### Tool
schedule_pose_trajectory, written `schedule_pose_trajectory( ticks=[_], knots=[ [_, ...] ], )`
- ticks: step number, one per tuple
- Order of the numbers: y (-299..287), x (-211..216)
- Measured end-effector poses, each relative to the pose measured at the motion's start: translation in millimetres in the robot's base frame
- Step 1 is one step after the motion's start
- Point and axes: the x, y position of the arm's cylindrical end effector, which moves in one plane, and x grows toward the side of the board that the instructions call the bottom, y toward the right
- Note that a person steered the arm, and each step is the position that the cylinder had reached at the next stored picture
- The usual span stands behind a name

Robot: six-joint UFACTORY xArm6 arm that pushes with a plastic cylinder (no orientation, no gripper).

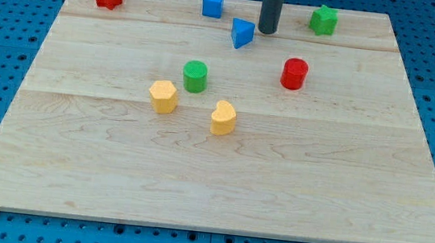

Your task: Push the blue triangle to the top right of the green circle

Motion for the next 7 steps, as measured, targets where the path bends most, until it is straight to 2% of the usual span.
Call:
schedule_pose_trajectory(
  ticks=[3,5,6,7],
  knots=[
    [-143.8,75.1],
    [-220.2,74.0],
    [-237.6,90.7],
    [-186.0,103.8]
  ],
)
